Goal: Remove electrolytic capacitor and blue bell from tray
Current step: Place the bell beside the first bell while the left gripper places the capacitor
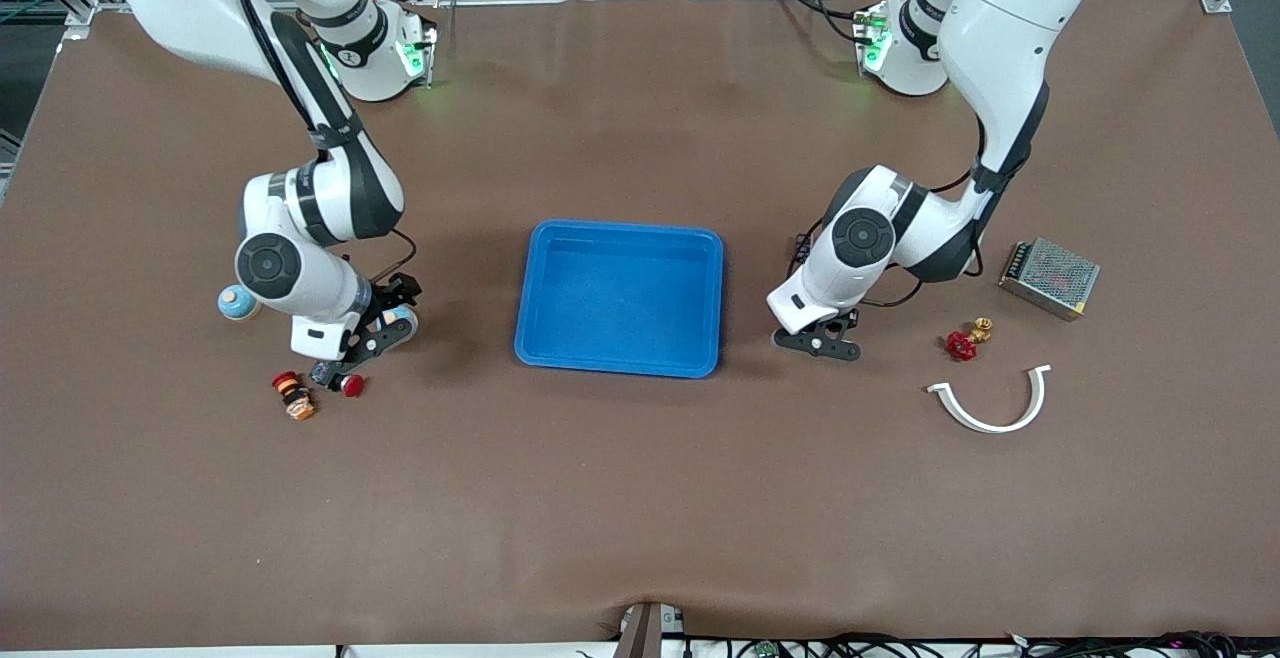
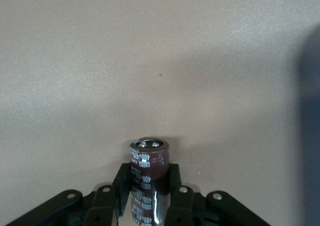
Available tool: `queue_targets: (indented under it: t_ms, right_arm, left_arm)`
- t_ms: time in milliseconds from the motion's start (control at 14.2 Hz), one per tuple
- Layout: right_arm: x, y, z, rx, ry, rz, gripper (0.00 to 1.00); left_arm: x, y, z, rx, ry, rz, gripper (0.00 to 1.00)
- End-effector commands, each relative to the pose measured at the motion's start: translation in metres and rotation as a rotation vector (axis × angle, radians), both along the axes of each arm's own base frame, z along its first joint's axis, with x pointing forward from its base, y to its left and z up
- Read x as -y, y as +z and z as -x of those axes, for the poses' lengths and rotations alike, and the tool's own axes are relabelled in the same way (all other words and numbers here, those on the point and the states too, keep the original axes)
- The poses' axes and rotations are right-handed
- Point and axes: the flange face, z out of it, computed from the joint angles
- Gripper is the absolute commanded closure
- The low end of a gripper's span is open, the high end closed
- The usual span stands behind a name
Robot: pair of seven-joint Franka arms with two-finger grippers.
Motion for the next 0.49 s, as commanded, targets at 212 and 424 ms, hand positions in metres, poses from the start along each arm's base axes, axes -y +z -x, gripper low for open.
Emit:
queue_targets:
  t_ms: [212,424]
  right_arm:
    - [-0.035,0.081,0.002,-0.044,-0.072,0.052,0.00]
    - [-0.038,0.135,0.011,-0.013,-0.084,0.056,0.00]
  left_arm:
    - [-0.001,0.003,0.005,0.019,-0.024,0.002,1.00]
    - [-0.001,0.003,0.005,0.019,-0.021,0.002,0.20]
